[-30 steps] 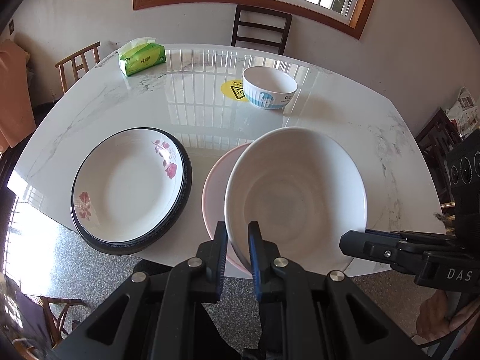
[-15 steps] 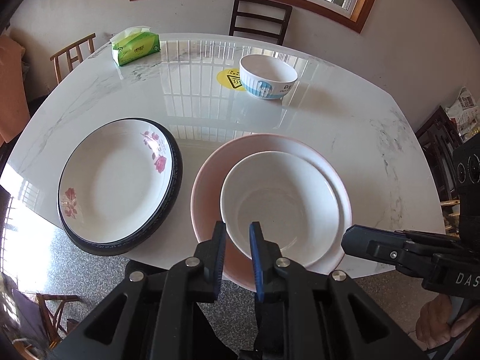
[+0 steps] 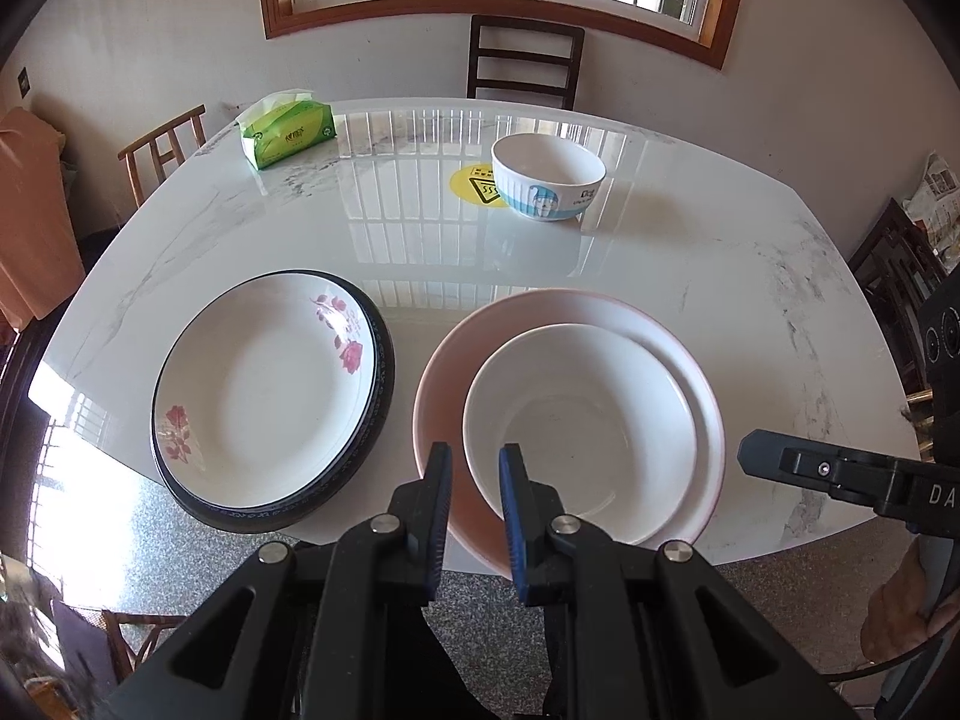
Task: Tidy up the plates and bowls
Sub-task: 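Open the right gripper and lift it away from the bowls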
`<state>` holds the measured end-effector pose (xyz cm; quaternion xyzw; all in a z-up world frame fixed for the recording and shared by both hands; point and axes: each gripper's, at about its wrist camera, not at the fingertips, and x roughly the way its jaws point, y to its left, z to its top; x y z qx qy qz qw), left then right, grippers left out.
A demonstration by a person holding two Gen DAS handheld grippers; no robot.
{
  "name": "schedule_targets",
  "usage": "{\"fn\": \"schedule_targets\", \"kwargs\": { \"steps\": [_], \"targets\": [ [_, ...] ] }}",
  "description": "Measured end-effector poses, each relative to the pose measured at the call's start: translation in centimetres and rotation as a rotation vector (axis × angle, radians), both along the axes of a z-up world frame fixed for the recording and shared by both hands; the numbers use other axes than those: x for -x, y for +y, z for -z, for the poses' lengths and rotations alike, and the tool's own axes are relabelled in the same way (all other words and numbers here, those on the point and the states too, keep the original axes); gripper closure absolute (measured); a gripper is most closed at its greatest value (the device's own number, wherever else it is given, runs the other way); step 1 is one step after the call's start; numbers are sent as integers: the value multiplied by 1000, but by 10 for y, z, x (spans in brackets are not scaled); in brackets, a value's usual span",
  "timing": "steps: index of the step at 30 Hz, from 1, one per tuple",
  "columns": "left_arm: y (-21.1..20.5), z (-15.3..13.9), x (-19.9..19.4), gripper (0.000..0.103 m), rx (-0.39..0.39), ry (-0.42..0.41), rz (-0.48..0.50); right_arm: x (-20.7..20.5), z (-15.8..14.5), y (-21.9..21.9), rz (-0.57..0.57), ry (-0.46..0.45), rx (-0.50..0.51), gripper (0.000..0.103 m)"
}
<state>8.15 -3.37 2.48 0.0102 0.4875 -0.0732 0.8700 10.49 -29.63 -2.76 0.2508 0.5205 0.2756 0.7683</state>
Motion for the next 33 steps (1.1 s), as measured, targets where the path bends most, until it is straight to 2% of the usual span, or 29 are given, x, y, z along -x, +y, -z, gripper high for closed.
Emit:
{"fn": "schedule_targets", "kwargs": {
  "steps": [5,9,13,33],
  "targets": [
    [-1,0,-1,86,-24,-14,-2,4,4,-16,49,-6,0,86],
    [-1,-1,-2,78,-33,-17,6,3,5,-24,70,-7,4,86],
    [-3,-1,-4,68,-59,-23,9,2,9,-29,88,-12,27,79],
    [-6,8,-32,68,-67,13,24,-22,39,-50,166,34,5,64]
  ]
}}
